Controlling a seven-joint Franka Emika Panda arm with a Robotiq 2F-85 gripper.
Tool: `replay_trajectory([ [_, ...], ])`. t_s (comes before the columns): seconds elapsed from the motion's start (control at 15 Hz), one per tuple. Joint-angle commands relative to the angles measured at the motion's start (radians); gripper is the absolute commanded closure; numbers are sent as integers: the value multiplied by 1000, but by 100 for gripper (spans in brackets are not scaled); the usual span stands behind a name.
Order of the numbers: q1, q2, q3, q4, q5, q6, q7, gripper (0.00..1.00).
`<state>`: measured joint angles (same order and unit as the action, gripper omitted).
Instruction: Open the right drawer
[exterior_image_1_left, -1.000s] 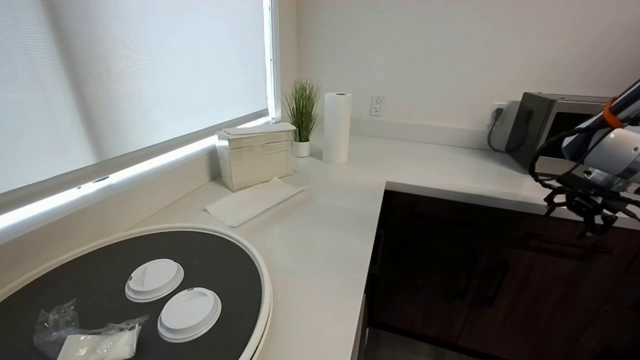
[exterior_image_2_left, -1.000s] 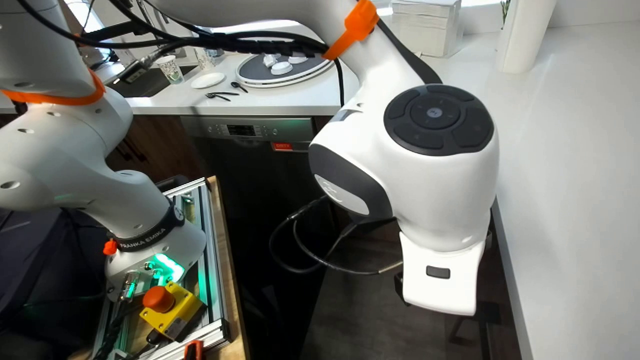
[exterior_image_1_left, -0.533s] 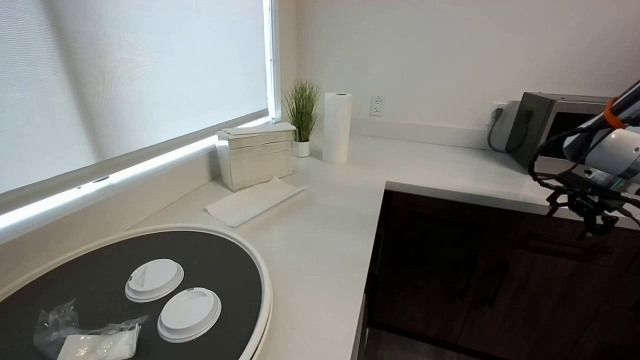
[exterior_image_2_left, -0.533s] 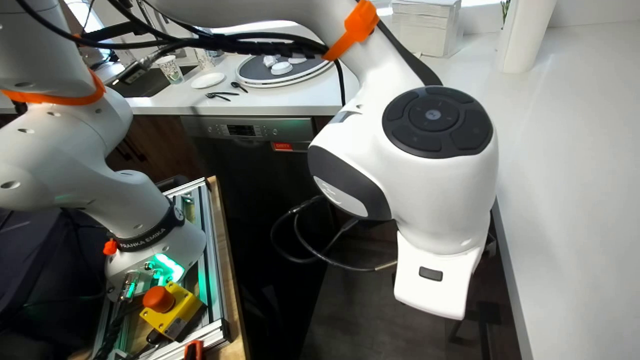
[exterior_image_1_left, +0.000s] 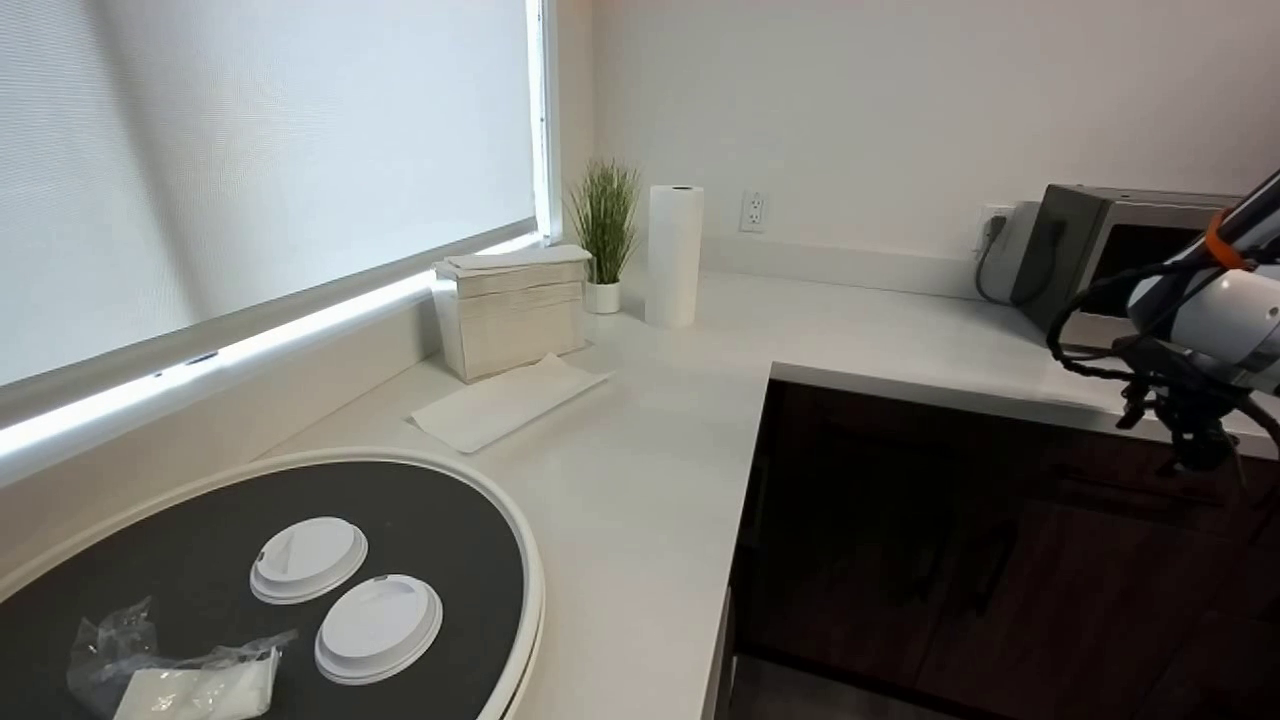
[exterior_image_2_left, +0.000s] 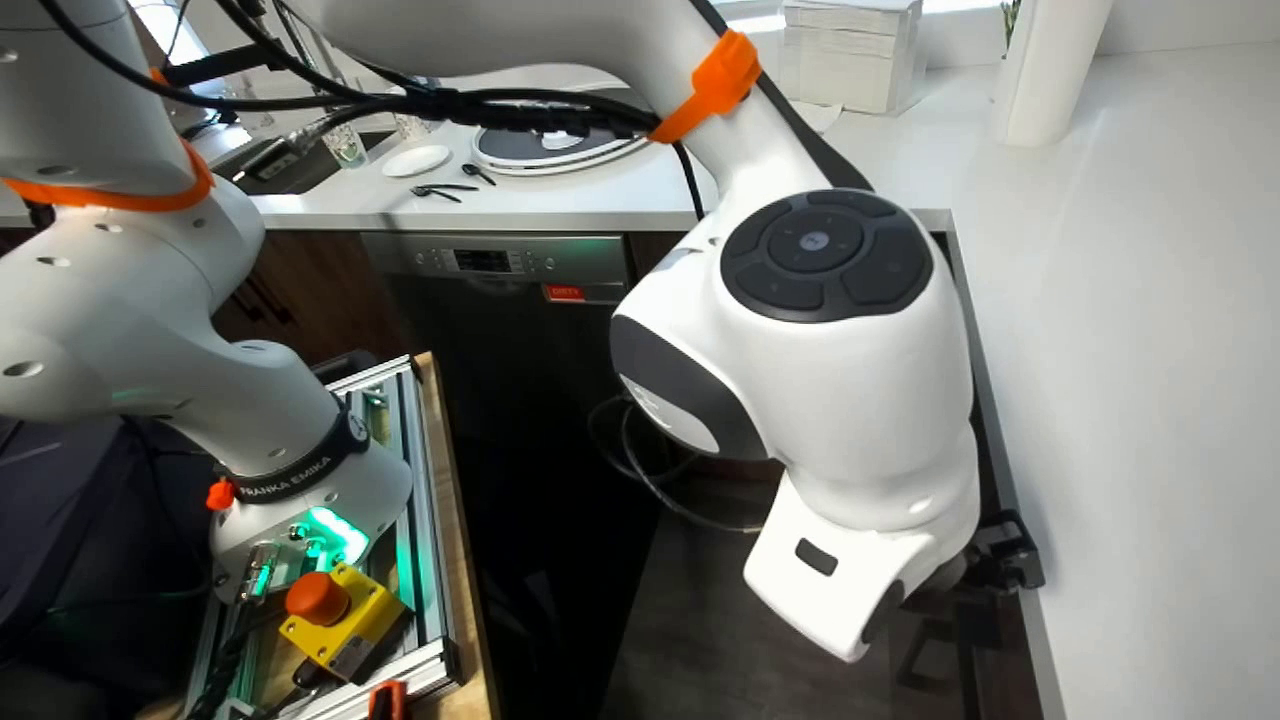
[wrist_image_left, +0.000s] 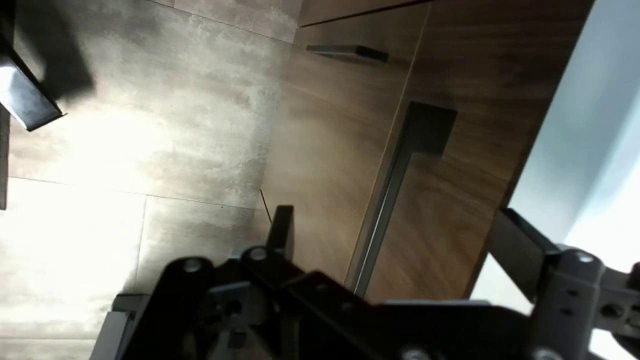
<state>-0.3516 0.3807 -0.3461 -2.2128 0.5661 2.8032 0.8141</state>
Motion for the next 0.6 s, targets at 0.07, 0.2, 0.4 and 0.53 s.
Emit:
replay_trajectory([
  [0.07,22,64,-21,-2,5,36,152,0],
  [0.2,-4,82,11,4,37,56,150,0],
  [0.4,-47,122,68,21,110,127,111,0],
  [0.53,-91,143,129,30,166,181,68,0],
])
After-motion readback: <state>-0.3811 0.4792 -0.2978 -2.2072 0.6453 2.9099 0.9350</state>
